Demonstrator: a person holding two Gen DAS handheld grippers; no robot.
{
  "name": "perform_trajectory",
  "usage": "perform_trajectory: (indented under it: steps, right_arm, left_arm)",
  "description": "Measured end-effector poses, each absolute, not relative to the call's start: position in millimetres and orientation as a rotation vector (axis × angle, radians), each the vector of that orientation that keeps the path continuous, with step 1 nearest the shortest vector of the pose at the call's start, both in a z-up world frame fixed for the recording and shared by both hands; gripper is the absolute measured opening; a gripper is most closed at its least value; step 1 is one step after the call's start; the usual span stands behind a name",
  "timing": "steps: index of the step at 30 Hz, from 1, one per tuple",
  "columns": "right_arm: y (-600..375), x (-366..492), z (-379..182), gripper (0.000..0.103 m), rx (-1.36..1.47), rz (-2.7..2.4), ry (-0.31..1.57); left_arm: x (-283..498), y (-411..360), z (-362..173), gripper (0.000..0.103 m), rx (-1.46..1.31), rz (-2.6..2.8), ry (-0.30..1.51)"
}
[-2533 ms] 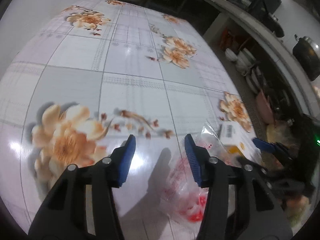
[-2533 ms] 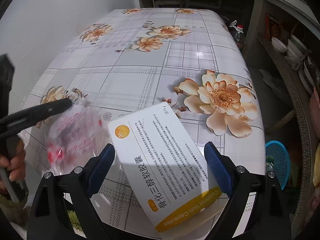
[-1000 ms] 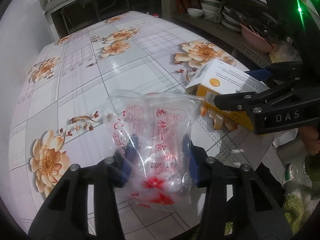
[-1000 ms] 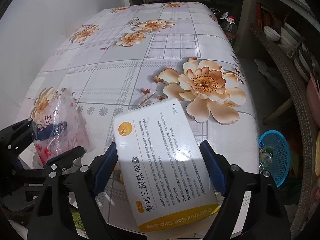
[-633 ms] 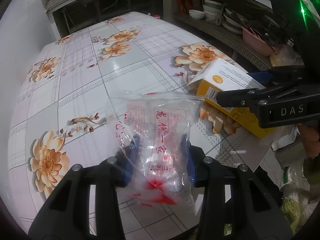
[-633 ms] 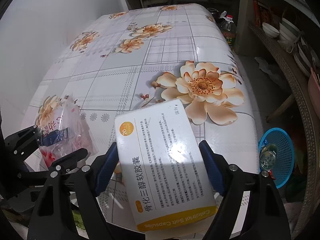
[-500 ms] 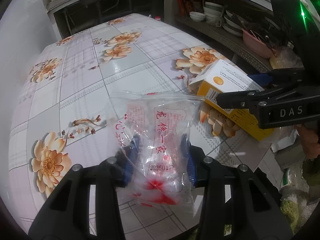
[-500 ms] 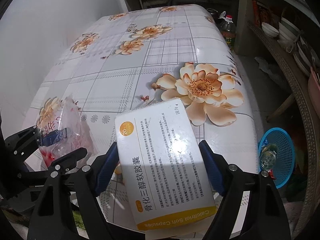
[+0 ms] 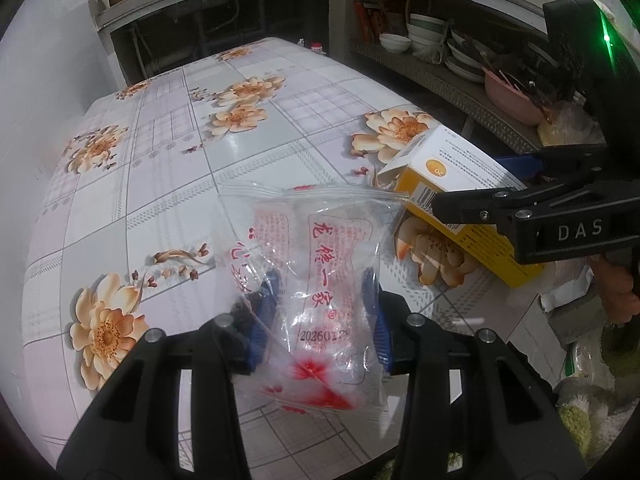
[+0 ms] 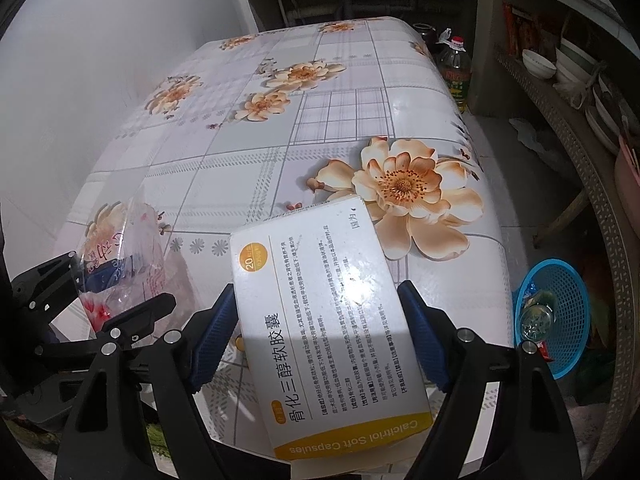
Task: Collect trash
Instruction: 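Carry the clear bag and medicine box to the wastebasket with both tools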
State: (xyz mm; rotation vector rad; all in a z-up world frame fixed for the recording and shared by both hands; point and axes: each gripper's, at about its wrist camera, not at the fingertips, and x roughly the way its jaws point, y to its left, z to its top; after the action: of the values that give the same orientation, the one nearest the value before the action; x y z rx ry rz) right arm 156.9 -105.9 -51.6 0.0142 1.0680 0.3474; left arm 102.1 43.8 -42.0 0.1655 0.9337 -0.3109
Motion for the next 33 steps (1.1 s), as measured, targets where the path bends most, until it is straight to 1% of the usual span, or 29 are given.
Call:
perform_trajectory:
  steps: [13, 20, 26, 30, 33]
  right_arm:
    - [-117, 154, -43, 0.077, 0.046, 0.334, 1.045]
    - [-143, 145, -29, 0.077, 0.137, 0.314, 0.999]
    - [-202, 133, -12, 0.077, 0.248, 0.22, 0.926]
    - [-264, 117, -6, 0.077, 0.333, 0.083, 0.872]
    - [-330, 99, -18, 0.077, 0.473, -0.061, 0.845]
  left_arm:
    - [104, 41, -34, 0.04, 0.147, -0.32, 0.91]
    - [115, 31, -20, 0.04, 0.119, -0.373, 0.88]
    - [133, -8, 0, 0.04, 0.142, -0.471, 0.843]
    - [147, -51, 14, 0.04, 0.161, -0.572, 0.822]
    - [157, -91, 20, 0.04, 0.177, -0.659, 0.823]
